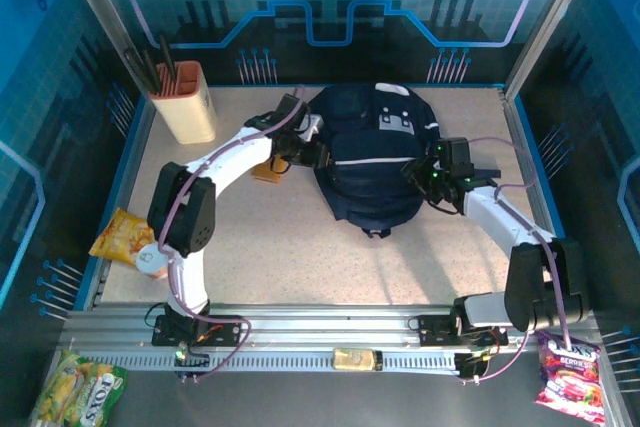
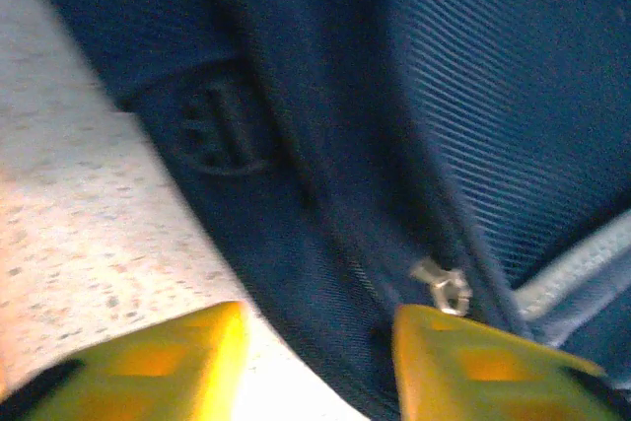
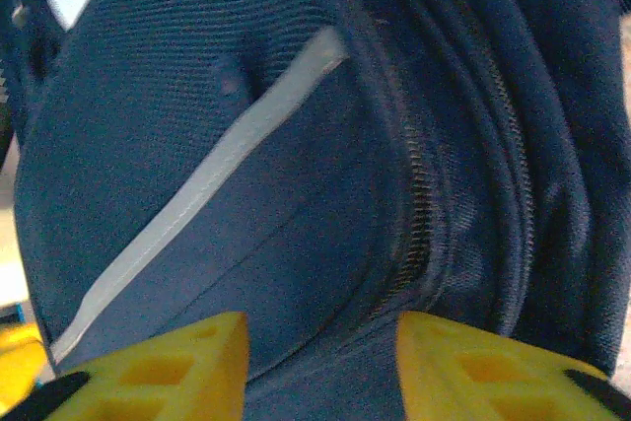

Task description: Pack books, pencil case, and school supplies into a backpack

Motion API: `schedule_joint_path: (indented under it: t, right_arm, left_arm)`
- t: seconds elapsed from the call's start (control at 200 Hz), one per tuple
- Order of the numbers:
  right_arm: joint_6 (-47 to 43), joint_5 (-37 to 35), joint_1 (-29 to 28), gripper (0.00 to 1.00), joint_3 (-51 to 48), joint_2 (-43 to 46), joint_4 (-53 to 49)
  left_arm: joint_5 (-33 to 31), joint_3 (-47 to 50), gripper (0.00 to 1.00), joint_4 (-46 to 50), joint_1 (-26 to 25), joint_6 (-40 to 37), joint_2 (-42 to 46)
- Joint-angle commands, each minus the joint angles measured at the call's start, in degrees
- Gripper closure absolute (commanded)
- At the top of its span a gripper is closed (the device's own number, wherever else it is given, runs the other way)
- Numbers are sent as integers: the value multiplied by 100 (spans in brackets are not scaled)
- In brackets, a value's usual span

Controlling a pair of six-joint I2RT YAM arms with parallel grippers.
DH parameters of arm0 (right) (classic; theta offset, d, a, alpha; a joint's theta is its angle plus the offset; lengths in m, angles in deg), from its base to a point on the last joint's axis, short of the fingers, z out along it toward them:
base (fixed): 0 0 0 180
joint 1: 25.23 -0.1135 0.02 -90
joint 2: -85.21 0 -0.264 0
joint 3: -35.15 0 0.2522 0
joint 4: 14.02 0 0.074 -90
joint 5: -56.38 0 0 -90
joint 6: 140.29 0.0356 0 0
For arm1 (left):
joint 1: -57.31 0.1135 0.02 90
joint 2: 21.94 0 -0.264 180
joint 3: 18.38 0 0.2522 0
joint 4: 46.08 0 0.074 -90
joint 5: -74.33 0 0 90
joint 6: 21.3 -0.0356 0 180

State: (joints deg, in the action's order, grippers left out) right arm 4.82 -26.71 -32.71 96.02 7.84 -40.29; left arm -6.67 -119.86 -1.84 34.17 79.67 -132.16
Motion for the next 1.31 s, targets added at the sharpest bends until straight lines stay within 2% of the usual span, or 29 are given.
schedule_joint_path:
  t: [0.0,0.14,0.22,0.37,0.635,0.88,0.951,1.071,1.171,1.301]
  right_arm:
    - [-718,85,-76,45,298,276,-317]
    - [-1079,-239,-256,34,646,418,-675]
    - [-1151,-320,-359,33,717,444,-717]
    - [-1168,-382,-544,32,826,360,-706]
    - [-1143,-375,-885,32,1000,121,-665]
    - [-1115,-397,-1031,32,1087,11,-662]
    - [-1141,-441,-1096,32,1130,-22,-673]
    - [-1243,-518,-1287,32,1306,-169,-766]
    - [-1318,-568,-1561,32,1564,-414,-840]
    - [-1369,-586,-2070,34,1970,-947,-832]
  left_arm:
    - [-247,519,41,-423,304,306,671]
    - [-784,911,38,-310,679,392,731]
    - [-1250,1024,37,-195,859,378,638]
    - [-1311,1058,38,-159,1254,343,359]
    - [-1056,510,42,77,1599,202,-328]
    - [-310,-181,43,480,1637,-111,-989]
    - [-250,-164,45,539,1636,-125,-1050]
    - [-227,-41,57,665,1628,-116,-1048]
    - [-231,174,62,743,1610,-43,-949]
    - [-324,568,64,853,1516,143,-704]
